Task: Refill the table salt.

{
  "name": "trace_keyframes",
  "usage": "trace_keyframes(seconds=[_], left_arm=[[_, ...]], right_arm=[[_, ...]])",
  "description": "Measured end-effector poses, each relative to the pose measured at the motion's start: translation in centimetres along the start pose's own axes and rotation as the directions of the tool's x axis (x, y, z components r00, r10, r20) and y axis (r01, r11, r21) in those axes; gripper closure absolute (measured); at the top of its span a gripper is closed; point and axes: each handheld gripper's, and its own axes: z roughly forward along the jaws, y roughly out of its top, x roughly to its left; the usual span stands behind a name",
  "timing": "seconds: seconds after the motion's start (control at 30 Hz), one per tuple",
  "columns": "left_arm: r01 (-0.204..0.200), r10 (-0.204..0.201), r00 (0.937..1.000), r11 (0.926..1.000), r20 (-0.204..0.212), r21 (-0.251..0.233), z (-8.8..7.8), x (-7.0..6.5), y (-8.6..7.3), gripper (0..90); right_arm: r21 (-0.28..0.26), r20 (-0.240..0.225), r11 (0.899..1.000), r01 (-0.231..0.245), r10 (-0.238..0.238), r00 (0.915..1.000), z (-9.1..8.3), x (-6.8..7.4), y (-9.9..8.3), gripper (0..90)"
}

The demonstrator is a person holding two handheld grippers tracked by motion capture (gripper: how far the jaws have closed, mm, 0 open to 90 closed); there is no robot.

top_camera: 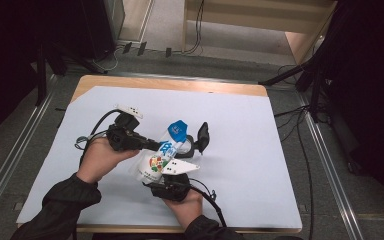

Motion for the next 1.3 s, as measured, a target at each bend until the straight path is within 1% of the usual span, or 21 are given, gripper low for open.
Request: trace_keyframes(seconds=[0.03,0.13,0.2,0.23,0.3,0.4,0.43,0.47,0.5,0.57,0.63,0.67,0.73,0.83,0.87,0.97,1.07,1.2,1.27,1.3], left_arm=[[0.003,-0.003,1.0000,1.0000,0.005,0.000,0.0,0.0,0.0,90.0],[0.006,-0.006,1.0000,1.0000,0.003,0.000,-0.1,-0.1,0.1,90.0],[0.007,-0.007,1.0000,1.0000,-0.004,0.002,0.0,-0.1,0.1,90.0],[0.008,-0.008,0.9999,1.0000,-0.007,0.003,0.0,-0.1,0.1,90.0],[0.013,-0.012,0.9999,0.9999,-0.002,0.003,0.1,-0.1,0.1,90.0],[0.014,-0.014,0.9999,0.9999,-0.001,0.000,0.2,-0.1,0.1,90.0],[0.012,-0.012,0.9999,0.9999,-0.007,0.001,0.2,-0.1,0.2,90.0],[0.017,-0.017,0.9998,0.9999,-0.007,0.002,0.2,-0.1,0.2,90.0],[0.025,-0.025,0.9997,0.9997,-0.005,0.000,0.2,0.0,0.1,90.0],[0.034,-0.033,0.9993,0.9994,-0.015,0.008,0.3,0.1,0.1,90.0],[0.044,-0.043,0.9989,0.9990,-0.018,0.010,0.4,0.1,0.0,90.0],[0.041,-0.040,0.9990,0.9991,-0.020,0.014,0.4,0.1,0.0,90.0],[0.041,-0.041,0.9990,0.9991,-0.016,0.015,0.5,0.1,0.0,90.0],[0.037,-0.037,0.9990,0.9992,-0.023,0.016,0.6,0.0,0.1,90.0],[0.030,-0.029,0.9990,0.9994,-0.034,0.017,0.6,-0.1,0.1,90.0],[0.029,-0.028,0.9986,0.9993,-0.044,0.023,0.6,-0.1,0.1,90.0],[0.037,-0.036,0.9981,0.9992,-0.051,0.017,0.6,-0.1,0.2,90.0],[0.038,-0.037,0.9976,0.9989,-0.059,0.027,0.8,-0.1,0.3,90.0],[0.034,-0.031,0.9968,0.9988,-0.074,0.037,1.0,-0.3,0.4,90.0],[0.038,-0.035,0.9962,0.9986,-0.079,0.036,1.0,-0.4,0.4,90.0]], right_arm=[[0.000,0.005,1.000,-0.004,0.004,1.0000,0.1,0.0,0.0,52.1],[-0.003,0.007,1.000,-0.018,0.018,0.9998,0.1,0.0,0.0,51.6],[-0.003,0.002,1.000,-0.028,0.028,0.9996,0.0,0.0,0.1,55.2],[-0.007,0.006,0.999,-0.035,0.035,0.9994,0.0,-0.1,0.0,59.6],[-0.006,-0.010,0.998,-0.055,0.055,0.9984,-0.1,-0.1,0.1,61.9],[-0.011,-0.027,0.998,-0.060,0.060,0.9978,-0.1,0.1,0.2,66.0],[-0.010,-0.031,0.998,-0.064,0.064,0.9975,-0.2,0.2,0.3,66.1],[-0.009,-0.037,0.997,-0.075,0.074,0.9965,-0.1,0.2,0.4,66.1],[-0.006,-0.041,0.997,-0.076,0.076,0.9963,-0.1,0.2,0.4,66.0],[0.005,-0.050,0.996,-0.084,0.085,0.9952,0.0,0.1,0.5,64.7],[0.012,-0.042,0.996,-0.084,0.084,0.9956,0.1,0.1,0.4,60.8],[0.014,-0.038,0.996,-0.086,0.087,0.9955,0.2,0.2,0.4,59.9],[0.016,-0.034,0.995,-0.098,0.099,0.9945,0.2,0.2,0.3,61.8],[0.004,-0.034,0.995,-0.101,0.101,0.9944,0.1,0.2,0.3,64.7],[0.002,-0.036,0.995,-0.099,0.099,0.9944,0.1,0.2,0.4,65.0],[0.001,-0.064,0.992,-0.128,0.128,0.9897,0.1,0.2,0.5,65.1],[0.000,-0.088,0.990,-0.142,0.141,0.9861,0.2,0.1,0.6,64.6],[0.009,-0.107,0.988,-0.154,0.154,0.9823,0.3,0.1,0.7,62.0],[0.012,-0.115,0.987,-0.162,0.162,0.9801,0.4,0.1,0.8,61.6],[0.012,-0.120,0.985,-0.172,0.173,0.9777,0.4,0.1,0.8,61.6]])
